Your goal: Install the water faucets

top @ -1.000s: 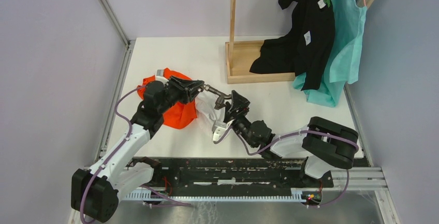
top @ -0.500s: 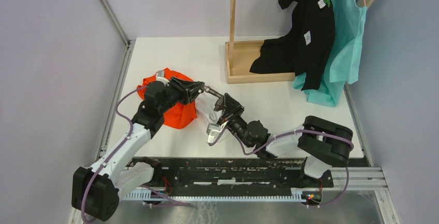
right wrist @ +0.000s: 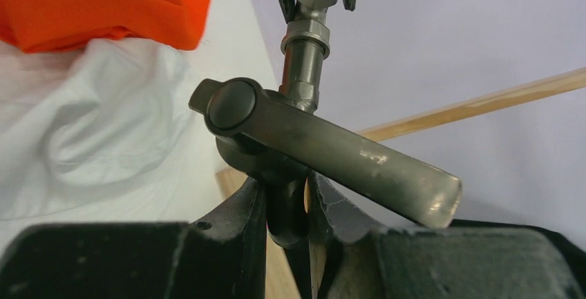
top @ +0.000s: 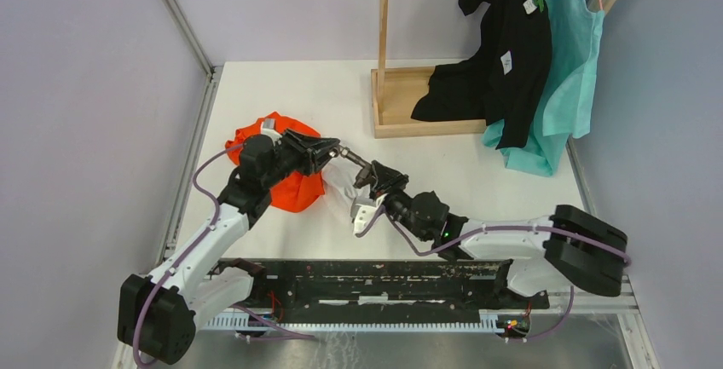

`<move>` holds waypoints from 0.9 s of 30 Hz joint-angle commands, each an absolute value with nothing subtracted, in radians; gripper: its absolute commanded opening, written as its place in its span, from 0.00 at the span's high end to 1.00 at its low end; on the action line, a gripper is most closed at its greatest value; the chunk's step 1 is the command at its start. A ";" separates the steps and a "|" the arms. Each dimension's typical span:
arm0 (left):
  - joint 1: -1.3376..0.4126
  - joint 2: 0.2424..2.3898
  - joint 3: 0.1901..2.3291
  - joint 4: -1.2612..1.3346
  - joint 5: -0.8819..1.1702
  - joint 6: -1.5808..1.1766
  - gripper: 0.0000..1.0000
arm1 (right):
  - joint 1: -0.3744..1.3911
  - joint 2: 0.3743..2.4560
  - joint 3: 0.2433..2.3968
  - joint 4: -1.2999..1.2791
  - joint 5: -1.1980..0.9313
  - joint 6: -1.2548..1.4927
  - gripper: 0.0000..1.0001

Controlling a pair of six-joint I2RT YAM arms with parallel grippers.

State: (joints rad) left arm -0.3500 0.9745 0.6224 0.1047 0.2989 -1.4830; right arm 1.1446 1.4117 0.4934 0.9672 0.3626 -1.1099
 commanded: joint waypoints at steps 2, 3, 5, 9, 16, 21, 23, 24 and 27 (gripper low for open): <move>-0.353 0.955 0.632 0.238 0.317 -1.507 0.97 | 1.134 1.252 0.564 0.656 0.109 -0.645 0.99; -0.354 0.956 0.632 0.240 0.317 -1.508 0.97 | 1.132 1.241 0.563 0.641 0.094 -0.616 0.99; -0.352 0.956 0.631 0.243 0.320 -1.507 0.97 | 1.131 1.222 0.551 0.632 0.087 -0.569 0.99; -0.352 0.979 0.638 0.265 0.359 -1.492 0.97 | 1.129 1.181 0.522 0.619 0.144 -0.501 0.99; -0.364 1.037 0.658 0.280 0.379 -1.437 0.97 | 1.128 1.115 0.556 0.426 0.310 -0.303 0.99; -0.411 1.139 0.687 0.359 0.426 -1.424 0.77 | 1.128 1.081 0.508 0.441 0.373 -0.244 0.99; -0.452 1.207 0.729 0.388 0.461 -1.395 0.55 | 1.128 1.064 0.493 0.429 0.420 -0.228 0.99; -0.469 1.242 0.756 0.393 0.477 -1.376 0.47 | 1.128 1.053 0.484 0.420 0.448 -0.216 0.99; -0.504 1.347 0.830 0.405 0.518 -1.328 0.32 | 1.127 1.012 0.453 0.394 0.517 -0.160 0.99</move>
